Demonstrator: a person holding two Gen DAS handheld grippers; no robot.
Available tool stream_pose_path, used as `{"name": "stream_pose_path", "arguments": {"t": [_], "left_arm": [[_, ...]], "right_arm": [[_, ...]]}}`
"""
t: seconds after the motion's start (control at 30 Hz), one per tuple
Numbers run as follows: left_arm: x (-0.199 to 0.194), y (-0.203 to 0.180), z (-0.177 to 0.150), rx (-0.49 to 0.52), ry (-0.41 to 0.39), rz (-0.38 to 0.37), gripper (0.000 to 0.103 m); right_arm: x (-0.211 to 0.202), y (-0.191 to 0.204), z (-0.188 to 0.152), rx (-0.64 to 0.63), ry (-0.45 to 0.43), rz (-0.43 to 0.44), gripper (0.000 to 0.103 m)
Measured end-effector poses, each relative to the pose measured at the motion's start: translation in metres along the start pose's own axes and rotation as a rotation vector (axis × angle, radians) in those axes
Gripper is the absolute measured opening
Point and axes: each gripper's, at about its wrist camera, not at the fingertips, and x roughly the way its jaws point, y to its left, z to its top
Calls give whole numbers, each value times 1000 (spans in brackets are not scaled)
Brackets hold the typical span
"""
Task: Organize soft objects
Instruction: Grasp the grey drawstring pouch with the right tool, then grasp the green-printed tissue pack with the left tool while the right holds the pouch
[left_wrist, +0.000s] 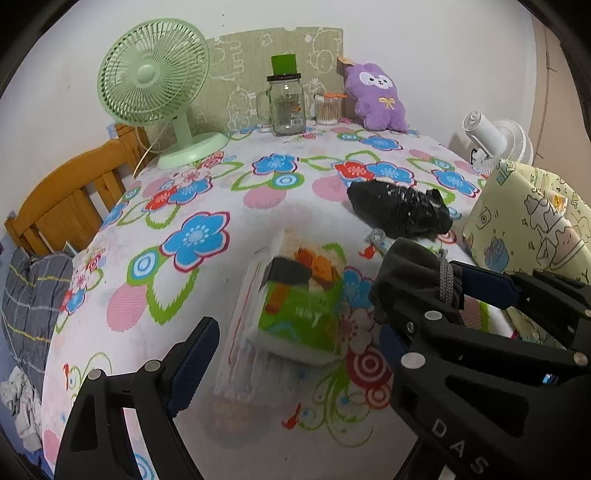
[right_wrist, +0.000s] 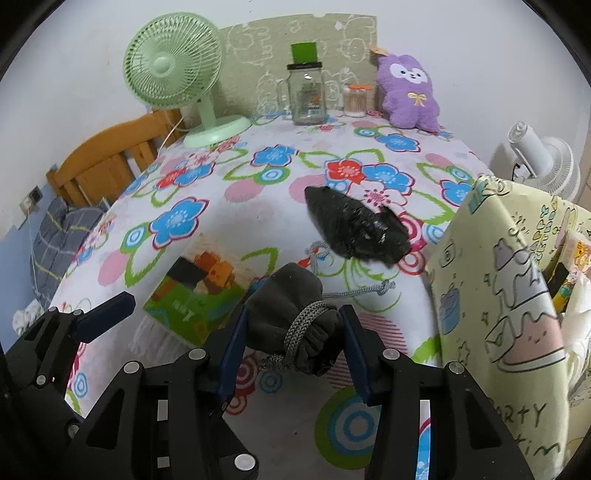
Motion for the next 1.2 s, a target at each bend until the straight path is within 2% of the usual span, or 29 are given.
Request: {"name": "stream_pose_path", "arguments": {"t": [0.3, 0.47, 0.53, 0.63, 0.83, 1.03, 1.2], "left_arm": [[11, -3, 12, -26, -2, -25, 82], [21, -3, 13, -33, 25, -23, 65], [20, -3, 13, -29, 21, -34, 53], [20, -3, 13, -30, 22, -42, 47], [17, -3, 13, -40, 22, -49, 42], [8, -5, 10, -53, 20, -110, 40], [-1, -7, 9, -59, 2, -111, 40]], "right_arm": [[-1, -9, 10, 25, -24, -23, 52], [5, -12, 10, 35, -7, -24, 52], [6, -12, 10, 37, -3, -19, 52], [6, -11, 10, 33, -5, -20, 52], [4, -9, 10, 30, -7, -17, 52], [-3, -9, 8, 31, -17, -13, 52], [-11, -8, 7, 23, -29, -14, 52]]}}
